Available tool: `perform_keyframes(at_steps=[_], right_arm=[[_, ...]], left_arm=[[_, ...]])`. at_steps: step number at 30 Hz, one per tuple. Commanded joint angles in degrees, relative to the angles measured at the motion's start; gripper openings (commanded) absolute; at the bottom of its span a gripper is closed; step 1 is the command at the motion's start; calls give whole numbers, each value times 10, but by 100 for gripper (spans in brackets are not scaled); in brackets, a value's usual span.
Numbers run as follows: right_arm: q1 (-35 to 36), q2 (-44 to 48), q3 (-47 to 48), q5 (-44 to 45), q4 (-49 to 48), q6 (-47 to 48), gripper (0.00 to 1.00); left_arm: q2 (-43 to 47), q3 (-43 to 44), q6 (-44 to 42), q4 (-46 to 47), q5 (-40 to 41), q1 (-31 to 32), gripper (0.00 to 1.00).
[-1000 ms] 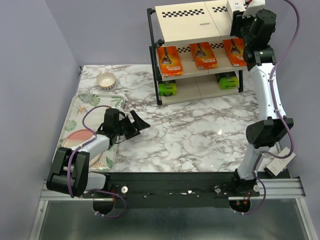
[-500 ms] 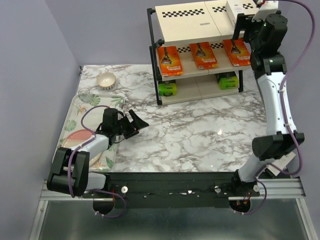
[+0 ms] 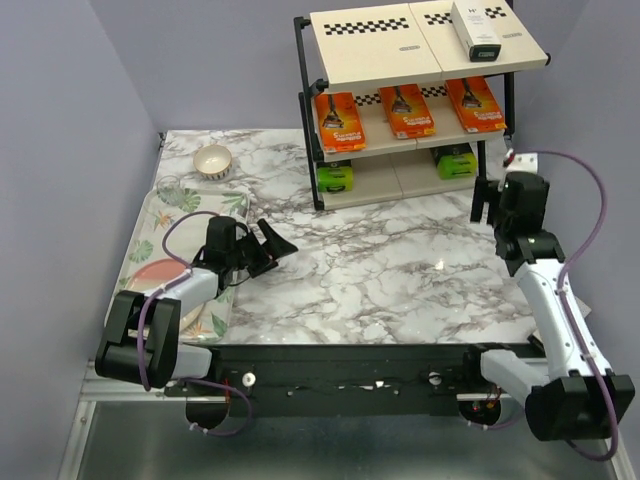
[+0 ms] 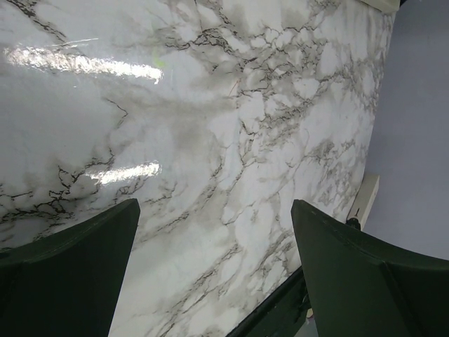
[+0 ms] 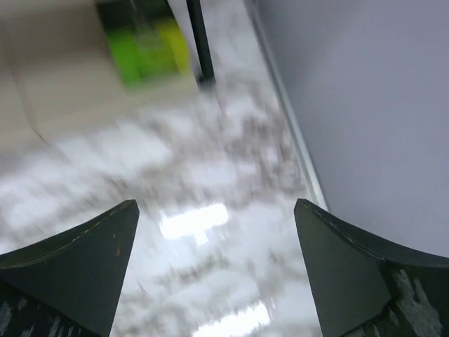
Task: Place and organize the shaving razors onto the shelf
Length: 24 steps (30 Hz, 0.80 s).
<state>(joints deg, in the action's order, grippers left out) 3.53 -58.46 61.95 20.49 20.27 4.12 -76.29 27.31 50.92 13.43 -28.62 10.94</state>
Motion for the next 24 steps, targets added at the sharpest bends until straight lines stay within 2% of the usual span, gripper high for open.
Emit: perform_keyframes(at_steps=[1, 3, 6, 11, 18, 24], right_arm=[[-97, -15, -139, 67, 140, 1, 100], [-185, -32, -137, 47, 143, 8, 96], [-240, -96, -121, 45, 161, 34, 96], [-299, -152, -133, 66, 168, 108, 99], [-434, -179, -185, 68, 186, 162, 100], [-472, -247, -185, 17, 164, 167, 100]], left_arm=[[-2, 10, 5, -18, 13, -3, 98], [-3, 10, 5, -21, 13, -3, 98], [-8, 6, 7, -21, 14, -3, 98], [-17, 16, 6, -24, 16, -3, 98], [-18, 16, 4, -17, 26, -8, 98], [-28, 14, 5, -24, 26, -13, 98]])
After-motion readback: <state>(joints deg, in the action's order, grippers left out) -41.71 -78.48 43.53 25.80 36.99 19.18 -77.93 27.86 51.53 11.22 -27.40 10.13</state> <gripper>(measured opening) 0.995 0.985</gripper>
